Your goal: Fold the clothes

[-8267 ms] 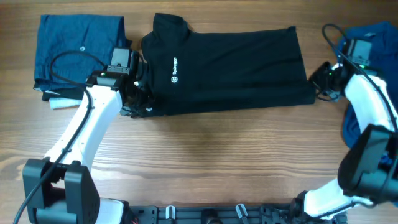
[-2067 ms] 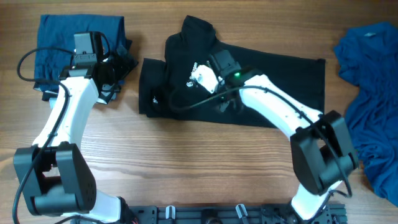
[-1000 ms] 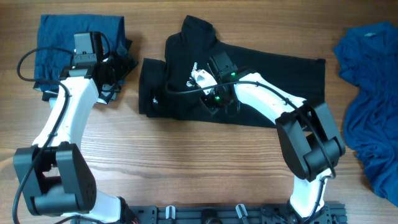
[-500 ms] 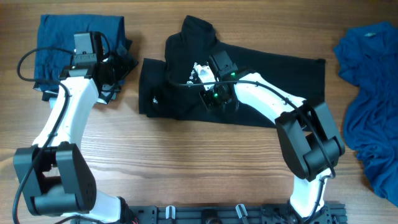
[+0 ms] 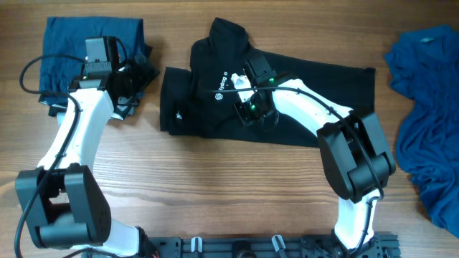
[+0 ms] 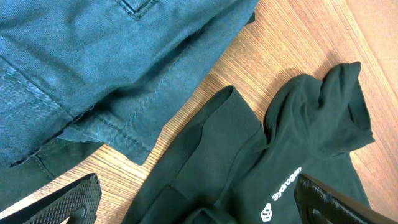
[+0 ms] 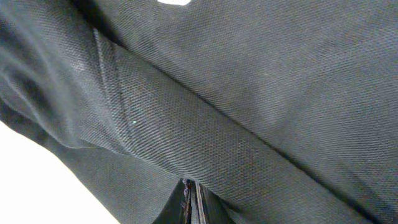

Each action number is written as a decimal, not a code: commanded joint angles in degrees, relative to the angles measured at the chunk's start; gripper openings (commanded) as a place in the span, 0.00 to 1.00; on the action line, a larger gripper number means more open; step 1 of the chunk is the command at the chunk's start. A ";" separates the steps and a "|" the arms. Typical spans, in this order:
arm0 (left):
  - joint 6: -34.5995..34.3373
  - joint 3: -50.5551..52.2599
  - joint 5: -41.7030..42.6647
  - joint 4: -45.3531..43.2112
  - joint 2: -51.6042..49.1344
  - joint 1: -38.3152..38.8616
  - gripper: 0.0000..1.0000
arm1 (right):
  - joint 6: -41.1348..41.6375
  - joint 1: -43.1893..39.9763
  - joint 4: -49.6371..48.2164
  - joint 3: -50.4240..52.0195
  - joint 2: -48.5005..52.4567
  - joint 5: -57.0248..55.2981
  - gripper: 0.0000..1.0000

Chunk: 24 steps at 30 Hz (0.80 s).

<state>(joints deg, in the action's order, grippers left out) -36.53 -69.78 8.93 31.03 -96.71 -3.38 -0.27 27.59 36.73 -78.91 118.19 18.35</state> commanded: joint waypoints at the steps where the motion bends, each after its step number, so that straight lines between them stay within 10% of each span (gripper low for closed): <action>1: 0.04 0.13 0.66 0.00 -0.11 0.09 1.00 | -1.11 -0.26 -1.44 -1.36 0.98 -3.63 0.04; 20: 0.04 0.13 0.66 0.00 -0.11 0.09 1.00 | -5.92 -0.90 -18.99 -1.79 1.97 -16.70 0.04; 24: 0.04 0.13 0.66 0.00 -0.11 0.09 1.00 | -2.56 -2.84 -10.73 -9.09 -1.86 -16.72 0.04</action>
<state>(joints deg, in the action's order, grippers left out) -36.53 -69.78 8.93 31.03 -96.71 -3.38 -4.34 26.48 22.11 -81.84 119.24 3.27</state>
